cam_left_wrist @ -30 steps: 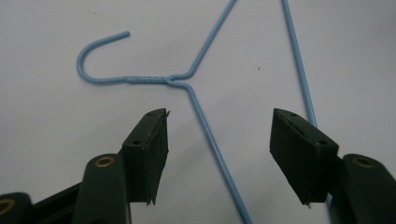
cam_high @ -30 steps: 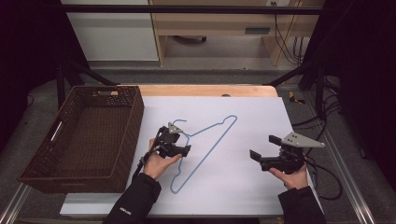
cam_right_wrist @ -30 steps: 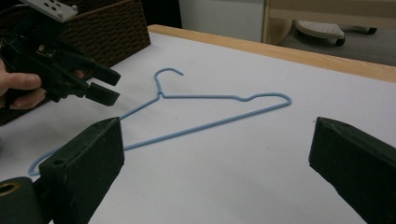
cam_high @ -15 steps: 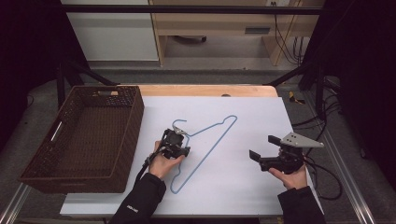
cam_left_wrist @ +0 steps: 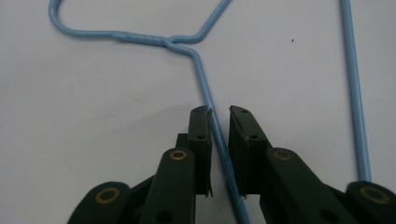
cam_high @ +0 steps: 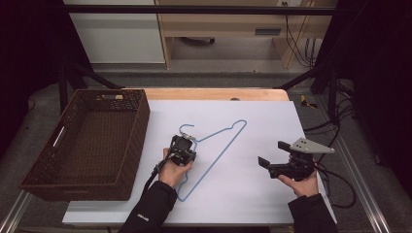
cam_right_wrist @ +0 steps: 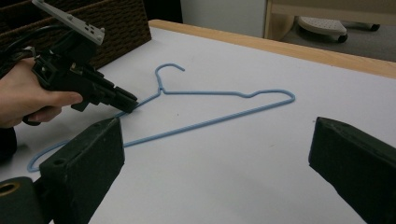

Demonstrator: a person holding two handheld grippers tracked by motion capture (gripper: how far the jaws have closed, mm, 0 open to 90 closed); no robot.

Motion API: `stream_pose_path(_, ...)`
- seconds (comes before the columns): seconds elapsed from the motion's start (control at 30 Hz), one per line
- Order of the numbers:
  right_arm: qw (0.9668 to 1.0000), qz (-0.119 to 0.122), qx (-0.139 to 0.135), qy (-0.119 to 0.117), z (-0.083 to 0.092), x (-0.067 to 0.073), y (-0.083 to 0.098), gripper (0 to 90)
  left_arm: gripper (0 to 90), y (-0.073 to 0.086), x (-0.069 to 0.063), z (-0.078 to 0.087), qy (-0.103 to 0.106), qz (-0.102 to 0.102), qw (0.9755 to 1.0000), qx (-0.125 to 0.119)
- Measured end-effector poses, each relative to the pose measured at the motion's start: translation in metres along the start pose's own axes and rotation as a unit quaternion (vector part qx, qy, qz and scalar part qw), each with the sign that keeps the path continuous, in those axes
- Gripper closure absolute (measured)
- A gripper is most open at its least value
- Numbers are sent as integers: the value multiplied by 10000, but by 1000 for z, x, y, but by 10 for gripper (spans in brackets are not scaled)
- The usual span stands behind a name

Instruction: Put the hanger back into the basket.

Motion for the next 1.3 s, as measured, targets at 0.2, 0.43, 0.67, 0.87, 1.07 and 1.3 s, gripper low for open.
stream_pose_path(0.2, 10000, 3, 2, 0, 0, 0, 0, 38, 778, -1, -3, 0, -53, -61, 9999, 99)
stream_pose_path(0.43, 10000, -11, 6, -9, -1, 1, 0, 37, 805, -2, -8, -1, -288, -67, 9994, 175)
stream_pose_path(0.67, 10000, 5, 43, -35, -1, 2, 1, 36, 846, -3, -9, -1, -357, 55, 9991, 225)
stream_pose_path(0.87, 10000, 2, 63, -40, -2, 2, 1, 36, 857, -2, -10, 0, -424, 185, 9987, 199)
stream_pose_path(1.07, 10000, 11, 77, -51, -3, 3, 1, 37, 867, -2, -12, 0, -500, 236, 9984, 88)
stream_pose_path(1.3, 10000, 3, 73, -66, -3, 3, 1, 38, 870, -2, -16, 4, -536, 112, 9985, -44)
Point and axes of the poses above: each handheld gripper's, and its own axes: z roughly backward along the jaws, y roughly out of its underside, x roughly to its left, the point moved 6 cm from there along -z, roughly forward along the jaws, and after that the axes turned 2 degrees about x, right-handed, at the moved point
